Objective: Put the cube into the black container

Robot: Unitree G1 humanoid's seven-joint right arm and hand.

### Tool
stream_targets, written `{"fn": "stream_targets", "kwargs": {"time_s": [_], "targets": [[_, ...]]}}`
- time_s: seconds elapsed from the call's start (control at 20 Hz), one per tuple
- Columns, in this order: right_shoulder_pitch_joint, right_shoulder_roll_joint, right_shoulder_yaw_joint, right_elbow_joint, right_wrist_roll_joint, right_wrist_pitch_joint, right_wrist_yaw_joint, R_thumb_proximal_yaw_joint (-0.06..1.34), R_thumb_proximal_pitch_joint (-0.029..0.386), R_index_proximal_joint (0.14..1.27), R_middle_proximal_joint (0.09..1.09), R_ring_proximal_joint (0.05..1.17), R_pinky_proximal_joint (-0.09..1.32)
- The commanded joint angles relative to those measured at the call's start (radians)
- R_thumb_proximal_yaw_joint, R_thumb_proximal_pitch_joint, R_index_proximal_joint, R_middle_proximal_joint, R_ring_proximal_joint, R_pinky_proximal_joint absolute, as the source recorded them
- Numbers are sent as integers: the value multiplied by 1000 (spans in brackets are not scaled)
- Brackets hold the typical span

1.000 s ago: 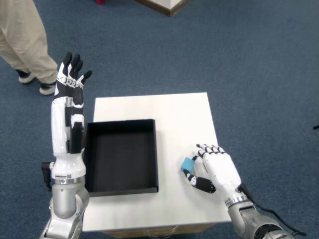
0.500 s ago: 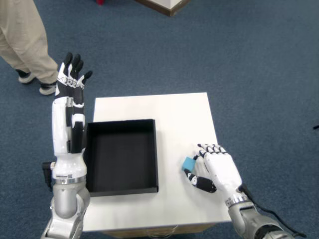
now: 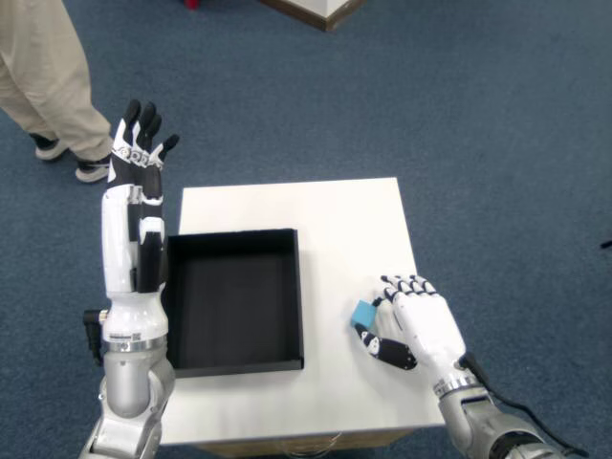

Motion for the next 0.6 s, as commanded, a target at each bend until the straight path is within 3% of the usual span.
{"fn": "stream_targets", "kwargs": {"time_s": [0.05, 0.6], "targets": [[-40, -19, -16, -34, 19, -38, -22, 792, 123, 816, 260, 251, 170], [-32, -21, -16, -40, 5, -60, -64, 916, 150, 948, 276, 245, 143]]}}
